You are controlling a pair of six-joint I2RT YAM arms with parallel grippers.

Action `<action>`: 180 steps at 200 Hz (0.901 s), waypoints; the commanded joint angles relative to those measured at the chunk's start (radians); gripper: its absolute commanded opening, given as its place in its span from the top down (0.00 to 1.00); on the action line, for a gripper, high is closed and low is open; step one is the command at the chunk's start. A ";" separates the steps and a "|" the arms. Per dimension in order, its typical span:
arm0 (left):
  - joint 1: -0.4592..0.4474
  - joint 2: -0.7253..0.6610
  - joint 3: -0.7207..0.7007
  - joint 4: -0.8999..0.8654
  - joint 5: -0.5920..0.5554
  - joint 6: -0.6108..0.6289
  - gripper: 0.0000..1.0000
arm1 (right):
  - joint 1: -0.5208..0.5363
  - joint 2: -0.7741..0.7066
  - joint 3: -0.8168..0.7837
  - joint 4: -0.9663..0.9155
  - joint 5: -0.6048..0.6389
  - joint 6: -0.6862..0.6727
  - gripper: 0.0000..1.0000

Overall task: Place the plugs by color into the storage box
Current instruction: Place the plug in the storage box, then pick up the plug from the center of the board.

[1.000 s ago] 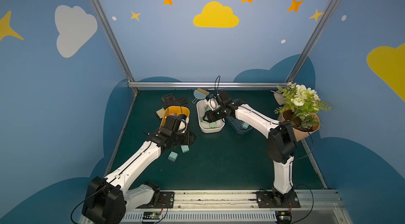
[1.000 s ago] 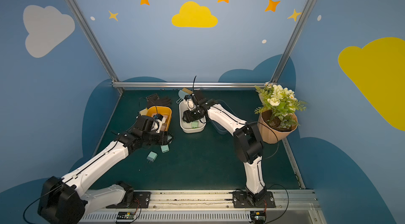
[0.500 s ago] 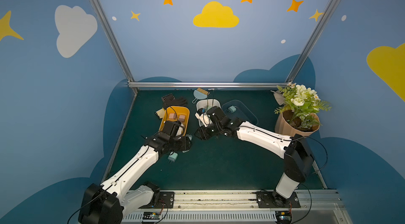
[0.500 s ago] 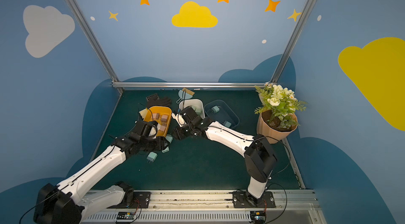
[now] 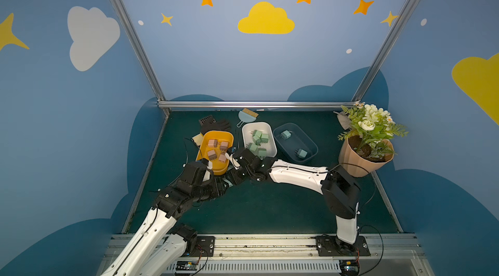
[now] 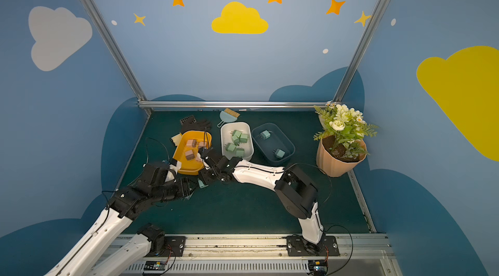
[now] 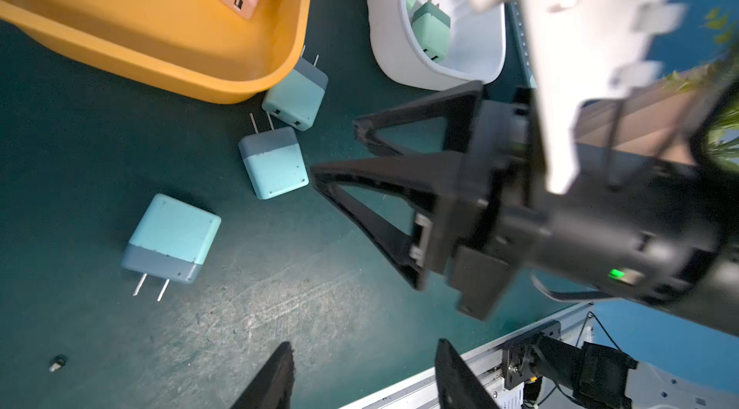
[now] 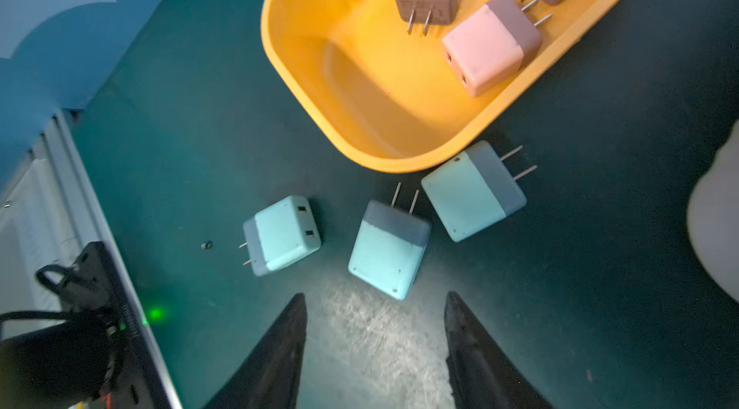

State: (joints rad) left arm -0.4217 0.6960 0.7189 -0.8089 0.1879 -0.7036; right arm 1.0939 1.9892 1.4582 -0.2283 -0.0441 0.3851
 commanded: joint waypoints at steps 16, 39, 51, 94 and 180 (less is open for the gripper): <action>-0.003 -0.066 -0.031 -0.042 0.003 -0.023 0.42 | 0.021 0.076 0.076 -0.022 0.060 0.020 0.44; -0.003 -0.086 -0.034 -0.021 -0.008 -0.004 0.42 | 0.023 0.130 0.116 -0.039 0.077 0.016 0.43; -0.001 -0.084 -0.034 -0.018 -0.010 0.000 0.42 | 0.026 0.162 0.158 -0.078 0.094 0.017 0.43; -0.003 -0.063 -0.044 0.005 0.007 0.001 0.42 | 0.025 0.260 0.258 -0.171 0.111 0.003 0.43; -0.002 -0.077 -0.044 0.006 0.021 0.002 0.43 | 0.030 0.196 0.228 -0.226 0.101 -0.029 0.52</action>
State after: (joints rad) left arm -0.4221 0.6315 0.6781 -0.8070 0.1913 -0.7109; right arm 1.1164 2.2585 1.7149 -0.4152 0.0456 0.3767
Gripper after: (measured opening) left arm 0.576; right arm 0.488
